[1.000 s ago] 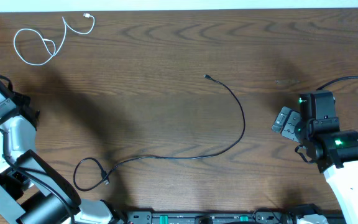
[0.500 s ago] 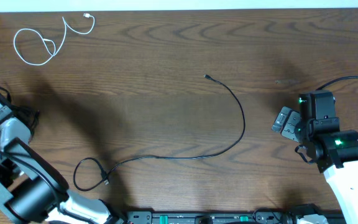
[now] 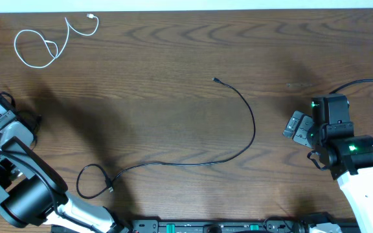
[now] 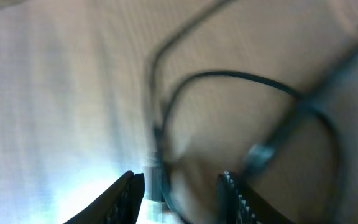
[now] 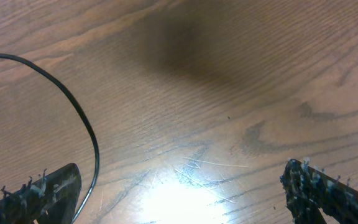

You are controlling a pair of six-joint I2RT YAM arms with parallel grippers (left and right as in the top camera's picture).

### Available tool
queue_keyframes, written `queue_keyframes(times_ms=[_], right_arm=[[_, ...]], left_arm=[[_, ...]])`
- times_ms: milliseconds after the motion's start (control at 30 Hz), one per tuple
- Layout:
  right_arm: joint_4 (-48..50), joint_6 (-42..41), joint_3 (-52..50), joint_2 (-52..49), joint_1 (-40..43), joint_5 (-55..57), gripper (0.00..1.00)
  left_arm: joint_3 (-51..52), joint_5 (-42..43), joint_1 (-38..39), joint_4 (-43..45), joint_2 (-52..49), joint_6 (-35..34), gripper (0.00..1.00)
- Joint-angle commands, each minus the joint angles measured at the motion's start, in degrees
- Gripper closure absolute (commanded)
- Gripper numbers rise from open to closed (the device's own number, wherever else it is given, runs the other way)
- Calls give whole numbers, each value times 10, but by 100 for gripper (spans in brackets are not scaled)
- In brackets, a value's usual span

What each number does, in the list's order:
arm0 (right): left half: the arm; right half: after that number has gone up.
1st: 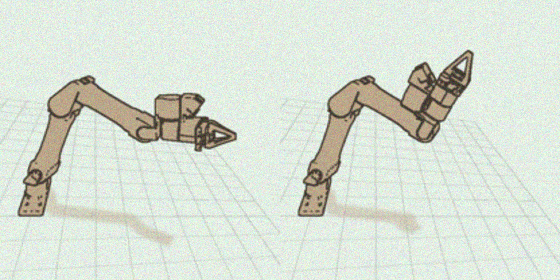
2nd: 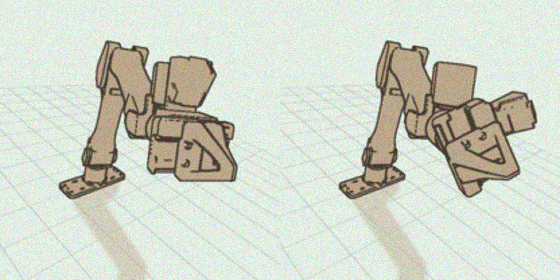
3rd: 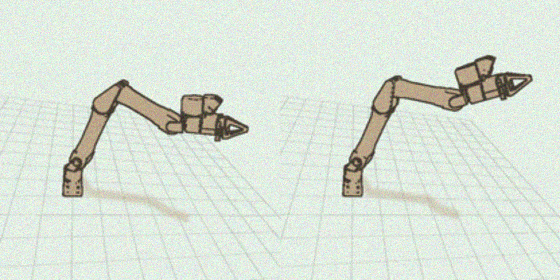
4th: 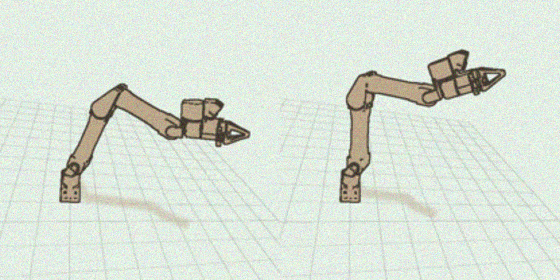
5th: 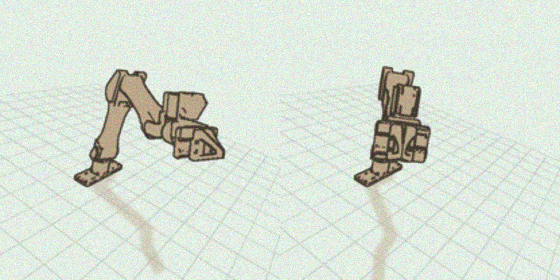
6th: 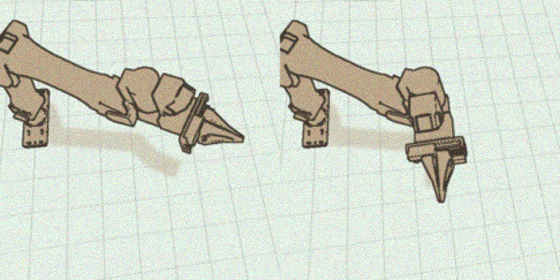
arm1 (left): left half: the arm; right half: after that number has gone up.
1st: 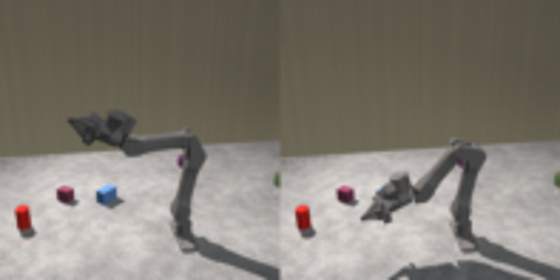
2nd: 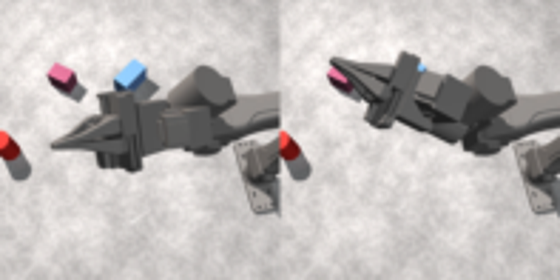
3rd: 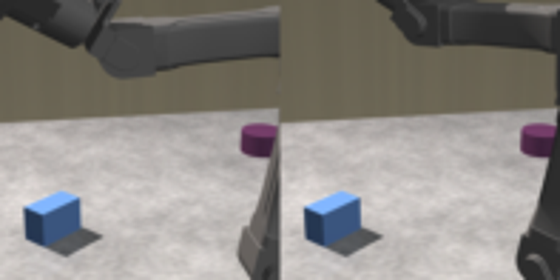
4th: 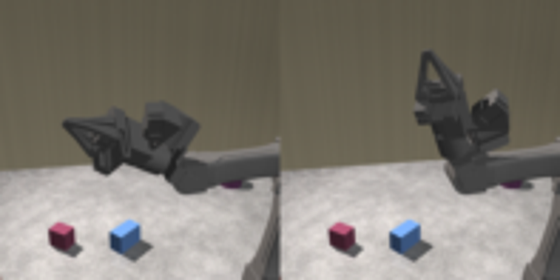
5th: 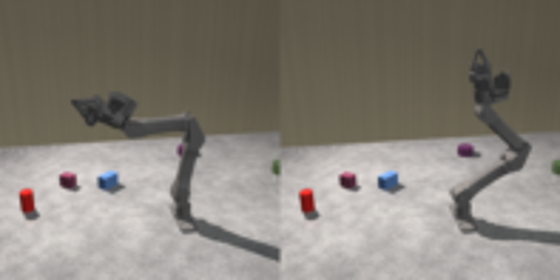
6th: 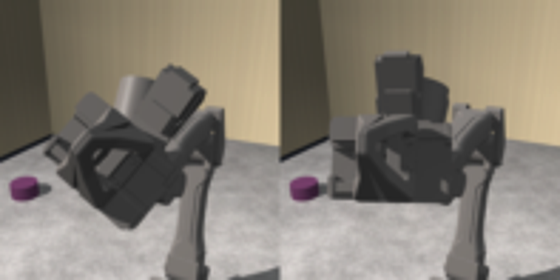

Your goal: Untangle cables

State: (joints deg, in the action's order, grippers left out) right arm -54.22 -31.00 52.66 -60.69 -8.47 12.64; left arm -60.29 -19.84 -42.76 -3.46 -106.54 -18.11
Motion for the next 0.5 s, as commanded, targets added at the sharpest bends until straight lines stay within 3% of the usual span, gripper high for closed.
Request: queue_keyframes(times_ms=[0, 100, 200, 367, 467], right_arm=[[0, -7, 1, 3, 4, 5, 1], [0, -7, 1, 3, 4, 5, 1], [0, -7, 1, 3, 4, 5, 1], [0, -7, 1, 3, 4, 5, 1], [0, -7, 1, 3, 4, 5, 1]], left_arm=[[-3, -124, -3, -3, -3, 10, 57], [-3, -124, -3, -15, -3, 16, 54], [-3, -117, -3, -28, -4, 15, 45], [-3, -140, -3, -44, -4, 16, 0], [-3, -158, -3, -56, -2, 19, 1]])
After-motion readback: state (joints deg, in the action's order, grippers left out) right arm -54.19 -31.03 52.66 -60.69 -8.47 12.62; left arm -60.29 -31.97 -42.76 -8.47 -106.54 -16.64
